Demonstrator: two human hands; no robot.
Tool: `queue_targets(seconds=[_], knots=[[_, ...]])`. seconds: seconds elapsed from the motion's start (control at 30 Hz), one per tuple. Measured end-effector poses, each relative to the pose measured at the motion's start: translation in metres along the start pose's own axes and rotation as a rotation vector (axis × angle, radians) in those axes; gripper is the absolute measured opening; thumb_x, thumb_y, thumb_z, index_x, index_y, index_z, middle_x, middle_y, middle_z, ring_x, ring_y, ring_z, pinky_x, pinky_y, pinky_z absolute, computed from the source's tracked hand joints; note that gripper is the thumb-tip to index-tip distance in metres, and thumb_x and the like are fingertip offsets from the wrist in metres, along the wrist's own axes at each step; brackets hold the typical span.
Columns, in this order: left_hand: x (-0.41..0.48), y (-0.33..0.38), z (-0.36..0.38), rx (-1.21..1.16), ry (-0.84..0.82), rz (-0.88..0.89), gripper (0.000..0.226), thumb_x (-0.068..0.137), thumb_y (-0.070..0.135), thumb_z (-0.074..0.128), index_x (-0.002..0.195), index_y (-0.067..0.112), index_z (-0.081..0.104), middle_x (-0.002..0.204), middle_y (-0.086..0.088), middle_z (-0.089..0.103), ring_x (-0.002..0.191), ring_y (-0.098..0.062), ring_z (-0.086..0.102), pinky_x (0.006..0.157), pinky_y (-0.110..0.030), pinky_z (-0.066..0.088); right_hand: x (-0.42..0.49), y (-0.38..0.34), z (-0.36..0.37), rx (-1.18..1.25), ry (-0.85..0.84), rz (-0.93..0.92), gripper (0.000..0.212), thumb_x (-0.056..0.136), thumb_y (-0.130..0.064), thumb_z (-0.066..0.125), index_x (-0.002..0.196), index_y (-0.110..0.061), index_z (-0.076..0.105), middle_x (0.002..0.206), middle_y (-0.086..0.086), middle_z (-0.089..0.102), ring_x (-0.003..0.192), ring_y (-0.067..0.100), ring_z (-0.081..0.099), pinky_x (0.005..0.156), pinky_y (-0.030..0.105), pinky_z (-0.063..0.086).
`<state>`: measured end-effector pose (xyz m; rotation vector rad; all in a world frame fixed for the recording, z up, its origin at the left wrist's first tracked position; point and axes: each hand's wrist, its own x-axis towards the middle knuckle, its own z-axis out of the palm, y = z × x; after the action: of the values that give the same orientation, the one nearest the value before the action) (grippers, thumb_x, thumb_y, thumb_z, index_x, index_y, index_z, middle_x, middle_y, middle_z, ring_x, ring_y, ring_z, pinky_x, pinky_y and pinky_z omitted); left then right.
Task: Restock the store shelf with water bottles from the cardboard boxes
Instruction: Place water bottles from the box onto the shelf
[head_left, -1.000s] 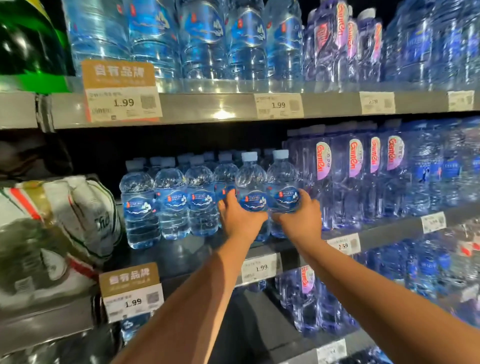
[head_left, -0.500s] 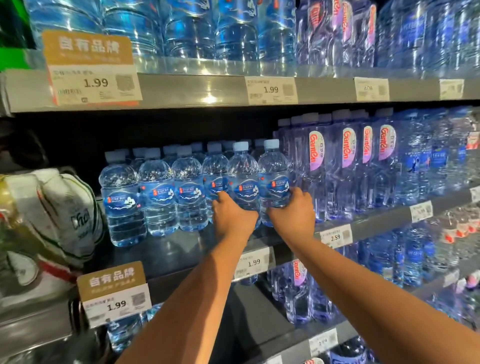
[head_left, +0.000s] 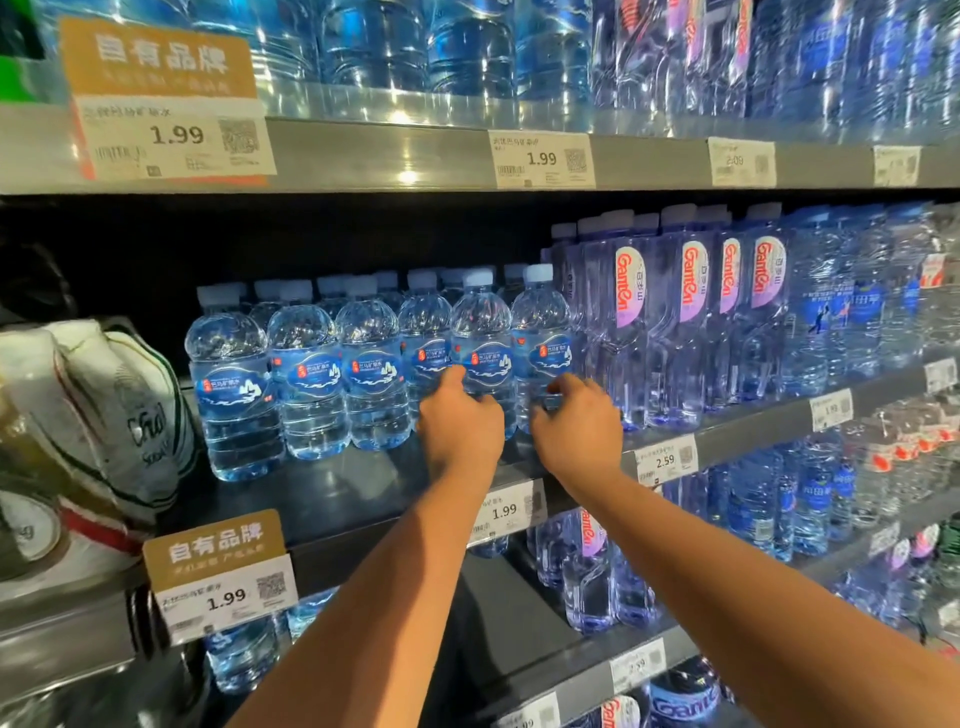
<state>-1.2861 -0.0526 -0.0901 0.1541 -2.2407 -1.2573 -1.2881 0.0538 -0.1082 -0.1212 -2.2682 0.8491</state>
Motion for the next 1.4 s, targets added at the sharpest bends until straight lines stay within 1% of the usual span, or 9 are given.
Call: queue_targets(seconds=[0.2, 0.33, 0.43, 0.53, 0.67, 0.73, 0.9, 1.27, 1.4], knots=[[-0.003, 0.002, -0.002, -0.031, -0.007, 0.053, 0.043, 0.088, 0.015, 0.053, 0.131, 0.016, 0.056, 0.109, -0.016, 0.067, 0.075, -0.032, 0.063, 0.067, -0.038, 0.054, -0.001, -0.001, -0.002, 0.029, 0.012, -0.013, 0.032, 0.089, -0.02, 0.057, 0.119, -0.009, 0.059, 0.081, 0.012, 0.069, 0.076, 0.029, 0.064, 0.062, 0.029, 0.044], [-0.003, 0.004, -0.003, -0.049, -0.027, 0.068, 0.019, 0.087, 0.018, 0.048, 0.083, 0.01, 0.064, 0.091, -0.024, 0.065, 0.073, -0.037, 0.061, 0.058, -0.041, 0.046, 0.001, -0.002, -0.001, 0.017, -0.045, -0.027, 0.034, 0.091, -0.02, 0.051, 0.122, -0.005, 0.053, 0.083, 0.016, 0.067, 0.081, 0.034, 0.064, 0.066, 0.035, 0.047], [-0.001, 0.003, -0.003, -0.083, -0.067, 0.041, 0.022, 0.088, 0.018, 0.044, 0.071, 0.011, 0.057, 0.061, -0.014, 0.051, 0.056, -0.028, 0.043, 0.044, -0.029, 0.026, 0.003, -0.004, -0.001, 0.014, -0.084, -0.024, 0.037, 0.093, -0.02, 0.048, 0.126, -0.005, 0.049, 0.086, 0.015, 0.066, 0.083, 0.034, 0.063, 0.066, 0.035, 0.046], [-0.001, 0.004, -0.003, -0.093, -0.09, 0.047, 0.031, 0.087, 0.02, 0.042, 0.058, 0.013, 0.038, 0.062, -0.015, 0.048, 0.068, -0.039, 0.042, 0.049, -0.035, 0.033, 0.006, -0.004, -0.002, 0.017, -0.131, -0.011, 0.039, 0.093, -0.02, 0.045, 0.129, -0.005, 0.045, 0.089, 0.014, 0.063, 0.083, 0.032, 0.059, 0.066, 0.034, 0.043], [-0.001, 0.002, -0.001, -0.101, -0.125, 0.038, 0.025, 0.089, 0.022, 0.041, 0.079, 0.007, 0.059, 0.078, -0.018, 0.057, 0.103, -0.042, 0.053, 0.058, -0.042, 0.038, 0.01, -0.004, -0.005, 0.072, -0.194, 0.03, 0.043, 0.092, -0.02, 0.045, 0.132, -0.007, 0.044, 0.111, 0.017, 0.063, 0.094, 0.032, 0.059, 0.073, 0.034, 0.043], [0.0, 0.0, -0.001, -0.136, -0.117, 0.04, 0.037, 0.09, 0.02, 0.043, 0.121, 0.012, 0.062, 0.104, -0.019, 0.063, 0.107, -0.04, 0.055, 0.076, -0.044, 0.046, 0.009, -0.004, -0.006, 0.11, -0.181, 0.032, 0.044, 0.091, -0.019, 0.046, 0.134, -0.009, 0.045, 0.114, 0.016, 0.063, 0.093, 0.03, 0.06, 0.072, 0.032, 0.043], [0.0, -0.001, 0.006, -0.033, -0.195, 0.163, 0.051, 0.091, 0.009, 0.042, 0.139, 0.025, 0.046, 0.155, -0.001, 0.021, 0.133, -0.023, 0.035, 0.09, -0.027, 0.032, 0.009, -0.003, -0.006, 0.14, -0.161, 0.015, 0.047, 0.09, -0.017, 0.047, 0.137, -0.011, 0.044, 0.103, 0.014, 0.066, 0.077, 0.023, 0.057, 0.067, 0.031, 0.043], [0.006, -0.005, 0.016, 0.127, -0.284, 0.174, 0.06, 0.091, 0.014, 0.043, 0.147, 0.031, 0.03, 0.156, 0.007, 0.004, 0.137, -0.026, 0.027, 0.095, -0.037, 0.034, 0.024, -0.003, -0.006, 0.233, -0.242, 0.134, 0.042, 0.089, -0.024, 0.046, 0.127, -0.005, 0.049, 0.106, 0.014, 0.062, 0.092, 0.03, 0.061, 0.082, 0.041, 0.049], [0.005, -0.006, 0.014, 0.103, -0.285, 0.162, 0.059, 0.091, 0.016, 0.044, 0.146, 0.031, 0.032, 0.155, 0.006, 0.009, 0.133, -0.026, 0.034, 0.099, -0.039, 0.036, 0.023, -0.003, -0.007, 0.251, -0.274, 0.135, 0.039, 0.089, -0.026, 0.047, 0.124, -0.009, 0.051, 0.096, 0.003, 0.054, 0.092, 0.026, 0.057, 0.075, 0.033, 0.043]])
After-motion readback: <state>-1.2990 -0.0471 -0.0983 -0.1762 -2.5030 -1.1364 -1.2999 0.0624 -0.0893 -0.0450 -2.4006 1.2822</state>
